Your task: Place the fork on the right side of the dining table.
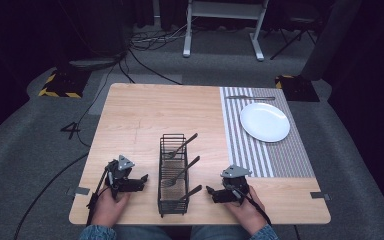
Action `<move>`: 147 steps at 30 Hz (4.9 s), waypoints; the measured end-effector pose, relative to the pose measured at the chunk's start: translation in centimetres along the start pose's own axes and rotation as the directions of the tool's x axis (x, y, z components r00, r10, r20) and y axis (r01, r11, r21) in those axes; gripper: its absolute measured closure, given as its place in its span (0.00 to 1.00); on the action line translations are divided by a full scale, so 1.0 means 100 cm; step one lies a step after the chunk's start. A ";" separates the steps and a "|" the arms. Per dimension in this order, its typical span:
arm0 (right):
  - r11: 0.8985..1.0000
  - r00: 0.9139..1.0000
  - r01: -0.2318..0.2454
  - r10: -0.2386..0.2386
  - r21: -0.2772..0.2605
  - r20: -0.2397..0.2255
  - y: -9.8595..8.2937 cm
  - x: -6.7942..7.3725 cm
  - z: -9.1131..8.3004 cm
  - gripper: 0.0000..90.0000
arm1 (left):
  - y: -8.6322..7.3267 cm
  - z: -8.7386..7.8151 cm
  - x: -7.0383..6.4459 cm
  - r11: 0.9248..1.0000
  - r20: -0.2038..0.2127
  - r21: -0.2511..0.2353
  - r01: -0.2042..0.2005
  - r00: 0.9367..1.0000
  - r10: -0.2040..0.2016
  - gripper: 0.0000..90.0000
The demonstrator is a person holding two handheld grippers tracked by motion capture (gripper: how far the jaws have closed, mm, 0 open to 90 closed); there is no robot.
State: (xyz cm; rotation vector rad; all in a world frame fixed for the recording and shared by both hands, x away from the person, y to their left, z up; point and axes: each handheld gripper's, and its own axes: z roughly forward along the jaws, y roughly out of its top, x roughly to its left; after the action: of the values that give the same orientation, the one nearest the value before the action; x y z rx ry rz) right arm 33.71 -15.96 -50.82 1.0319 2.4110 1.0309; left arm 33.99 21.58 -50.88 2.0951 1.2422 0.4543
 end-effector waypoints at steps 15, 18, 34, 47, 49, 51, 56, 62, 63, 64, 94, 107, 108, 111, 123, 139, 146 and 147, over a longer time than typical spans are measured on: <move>1.000 1.000 -0.012 0.011 0.027 0.013 -0.001 0.005 -0.012 0.40 | 0.000 0.000 0.000 1.000 0.000 0.000 0.000 1.000 0.000 0.15; 0.999 1.000 -0.010 0.009 0.044 0.009 0.000 0.005 -0.015 0.46 | 0.000 0.000 0.000 1.000 0.000 0.000 -0.001 1.000 0.001 0.15; 0.999 0.997 -0.011 0.013 0.036 -0.072 0.019 0.009 -0.046 0.55 | 0.000 0.000 0.000 1.000 0.000 0.000 0.000 1.000 0.000 0.15; 1.000 0.992 0.008 -0.007 0.005 -0.129 0.041 0.020 -0.085 0.58 | 0.002 0.002 0.001 1.000 0.006 0.001 -0.006 1.000 0.006 0.15; 1.000 0.990 0.013 -0.013 -0.003 -0.140 0.043 0.023 -0.091 0.59 | 0.002 0.002 0.001 1.000 0.005 0.001 -0.006 1.000 0.006 0.15; 1.000 0.988 0.014 -0.016 -0.011 -0.156 0.046 0.025 -0.097 0.59 | 0.002 0.002 0.001 1.000 0.005 0.001 -0.005 1.000 0.005 0.15; 0.999 0.980 0.026 -0.033 -0.035 -0.198 0.056 0.032 -0.114 0.60 | 0.002 0.002 0.001 1.000 0.005 0.000 -0.004 1.000 0.004 0.15; 0.998 0.972 0.039 -0.049 -0.048 -0.228 0.067 0.040 -0.125 0.59 | 0.002 0.001 0.000 1.000 0.003 0.002 -0.003 1.000 0.003 0.15; 0.998 0.970 0.043 -0.053 -0.049 -0.236 0.069 0.042 -0.127 0.59 | 0.002 0.001 0.000 1.000 0.004 0.002 -0.003 1.000 0.003 0.15; 0.998 0.969 0.045 -0.056 -0.052 -0.239 0.070 0.043 -0.128 0.58 | 0.002 0.001 0.000 1.000 0.004 0.002 -0.002 1.000 0.002 0.15; 0.999 0.902 0.022 -0.037 -0.040 -0.431 0.097 0.060 -0.115 0.75 | 0.002 0.001 0.001 1.000 0.004 0.003 -0.004 1.000 0.004 0.15; 0.998 0.908 0.036 -0.051 -0.043 -0.415 0.097 0.064 -0.115 0.89 | 0.001 0.001 0.000 1.000 0.003 0.003 -0.004 1.000 0.004 0.15; 0.998 0.911 0.040 -0.057 -0.051 -0.409 0.097 0.065 -0.116 0.90 | 0.001 0.001 0.000 1.000 0.003 0.005 -0.005 1.000 0.005 0.15; 0.996 0.913 0.050 -0.076 -0.075 -0.400 0.099 0.066 -0.120 0.96 | 0.001 0.001 0.001 1.000 0.003 0.005 -0.005 1.000 0.005 0.15; 0.989 0.923 0.063 -0.109 -0.136 -0.370 0.106 0.068 -0.131 0.96 | 0.002 0.002 0.001 1.000 0.007 0.002 -0.007 1.000 0.007 0.15; 0.968 0.931 0.031 -0.118 -0.248 -0.346 0.119 0.053 -0.174 0.96 | 0.002 0.002 0.001 1.000 0.006 0.002 -0.006 1.000 0.006 0.15; 0.959 0.936 0.031 -0.127 -0.283 -0.328 0.121 0.047 -0.194 0.96 | 0.002 0.002 0.001 1.000 0.007 0.002 -0.006 1.000 0.006 0.15; 0.958 0.938 0.028 -0.125 -0.287 -0.324 0.121 0.046 -0.196 0.96 | 0.002 0.002 0.001 1.000 0.007 0.002 -0.006 1.000 0.006 0.15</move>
State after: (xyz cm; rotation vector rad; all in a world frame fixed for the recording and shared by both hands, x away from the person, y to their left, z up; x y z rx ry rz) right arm 26.09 -16.47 -28.60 0.7020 2.4399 1.5765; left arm 34.28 21.51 -50.86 2.1011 1.2326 0.4480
